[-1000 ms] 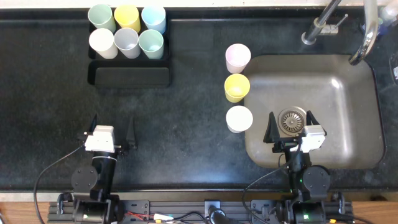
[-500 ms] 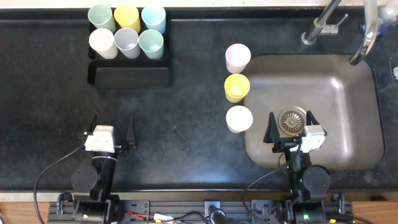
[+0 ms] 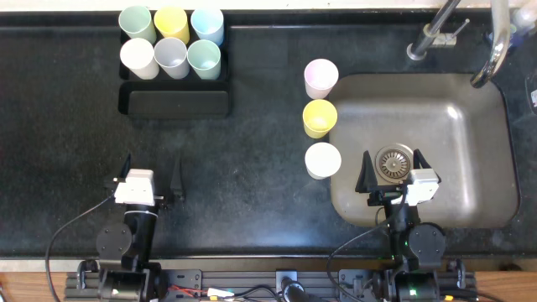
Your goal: Store Cups
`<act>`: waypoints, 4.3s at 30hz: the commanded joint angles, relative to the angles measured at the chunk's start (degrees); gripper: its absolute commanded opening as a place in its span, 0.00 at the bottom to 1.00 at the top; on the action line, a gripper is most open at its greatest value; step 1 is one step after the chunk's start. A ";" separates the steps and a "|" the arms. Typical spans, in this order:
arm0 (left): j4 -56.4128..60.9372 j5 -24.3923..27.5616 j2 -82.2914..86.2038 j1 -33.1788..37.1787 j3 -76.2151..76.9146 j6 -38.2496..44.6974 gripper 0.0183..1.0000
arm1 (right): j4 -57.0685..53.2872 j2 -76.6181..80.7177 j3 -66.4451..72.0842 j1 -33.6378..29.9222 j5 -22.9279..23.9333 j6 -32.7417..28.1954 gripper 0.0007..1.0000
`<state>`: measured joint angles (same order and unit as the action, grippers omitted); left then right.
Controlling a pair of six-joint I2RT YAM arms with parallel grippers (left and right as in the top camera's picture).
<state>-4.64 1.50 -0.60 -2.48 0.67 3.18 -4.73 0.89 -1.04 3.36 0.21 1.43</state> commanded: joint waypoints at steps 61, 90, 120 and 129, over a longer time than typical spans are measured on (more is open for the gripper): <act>-69.35 5.92 -144.23 -30.77 150.53 -47.21 1.00 | 0.28 -0.68 0.79 -0.35 -0.42 -0.35 1.00; -70.93 4.39 -147.27 -30.69 150.49 -47.21 0.63 | 0.28 -0.68 0.79 -0.35 -0.42 -0.35 1.00; -92.15 -8.28 -113.96 7.91 136.45 -53.57 0.02 | 0.28 -0.68 0.79 -0.35 -0.42 -0.35 1.00; -70.84 -1.20 -106.92 13.29 107.21 -51.21 0.02 | 0.28 -0.68 0.79 -0.35 -0.42 -0.35 1.00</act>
<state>-79.53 -4.67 -112.46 10.37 114.54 -48.95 -4.73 0.64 -1.04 3.36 0.21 1.41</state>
